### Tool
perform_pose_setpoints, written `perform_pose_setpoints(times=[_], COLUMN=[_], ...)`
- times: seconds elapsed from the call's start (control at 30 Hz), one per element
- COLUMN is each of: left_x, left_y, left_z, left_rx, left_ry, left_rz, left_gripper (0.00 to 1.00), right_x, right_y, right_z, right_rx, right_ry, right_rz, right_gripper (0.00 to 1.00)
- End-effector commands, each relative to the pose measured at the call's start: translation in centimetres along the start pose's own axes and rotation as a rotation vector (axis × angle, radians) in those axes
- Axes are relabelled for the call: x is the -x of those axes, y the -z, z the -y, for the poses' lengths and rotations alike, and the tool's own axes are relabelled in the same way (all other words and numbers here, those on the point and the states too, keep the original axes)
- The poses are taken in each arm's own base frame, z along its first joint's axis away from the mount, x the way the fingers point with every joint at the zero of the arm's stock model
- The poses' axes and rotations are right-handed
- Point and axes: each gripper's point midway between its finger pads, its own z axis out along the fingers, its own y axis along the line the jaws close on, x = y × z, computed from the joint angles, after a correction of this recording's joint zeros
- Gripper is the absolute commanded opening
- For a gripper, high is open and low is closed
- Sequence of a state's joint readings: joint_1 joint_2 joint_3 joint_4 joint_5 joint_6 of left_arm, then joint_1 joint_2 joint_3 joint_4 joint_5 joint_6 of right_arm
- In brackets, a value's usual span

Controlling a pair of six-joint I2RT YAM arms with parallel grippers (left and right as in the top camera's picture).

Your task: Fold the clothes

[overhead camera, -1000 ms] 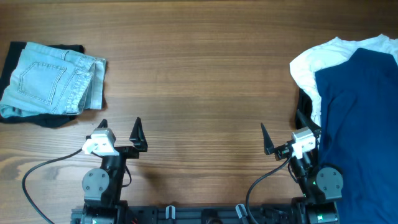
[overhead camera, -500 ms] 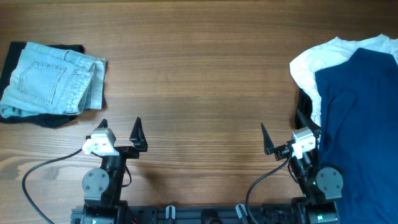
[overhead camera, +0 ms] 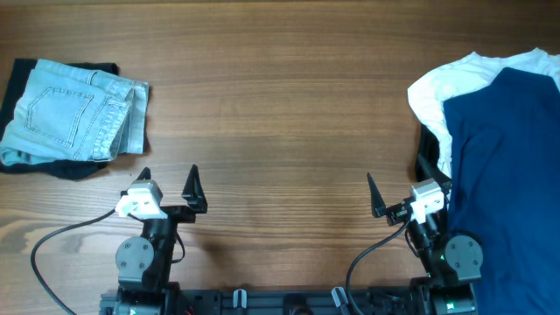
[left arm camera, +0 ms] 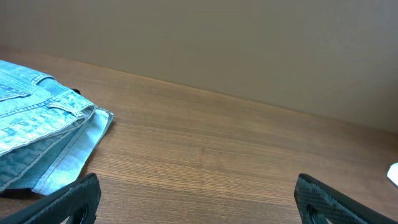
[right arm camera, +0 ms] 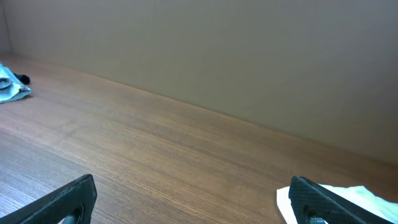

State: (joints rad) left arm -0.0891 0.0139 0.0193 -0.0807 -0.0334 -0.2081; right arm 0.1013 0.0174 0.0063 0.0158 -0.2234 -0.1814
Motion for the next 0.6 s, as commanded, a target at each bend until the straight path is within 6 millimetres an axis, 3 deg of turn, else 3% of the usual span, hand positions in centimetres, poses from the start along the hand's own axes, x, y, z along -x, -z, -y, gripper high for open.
perform_pose_setpoints(times=[0.0, 0.33, 0.43, 0.57], left_x=[0.1, -0.1, 0.1, 2.2], left_y=[0.0, 0.0, 0.0, 0.2], left_z=[-0.5, 0.1, 0.3, 1.2], left_rx=[0.025, -0.012, -0.022, -0.062], left_ry=[0.007, 0.011, 0.011, 0.011], left_rz=[0.013, 0.001, 0.008, 0.076], left_gripper=[1.00, 1.00, 1.00, 1.00], right_x=[0.0, 0.0, 0.5, 2.6], right_y=[0.0, 0.0, 0.0, 0.2], right_z=[0.2, 0.2, -0.9, -1.0], right_rx=[-0.014, -0.010, 0.051, 0.073], right_ry=[0.003, -0.002, -0.008, -0.151], right_rz=[0.002, -0.001, 0.023, 0.090], right_gripper=[1.00, 1.00, 1.00, 1.00])
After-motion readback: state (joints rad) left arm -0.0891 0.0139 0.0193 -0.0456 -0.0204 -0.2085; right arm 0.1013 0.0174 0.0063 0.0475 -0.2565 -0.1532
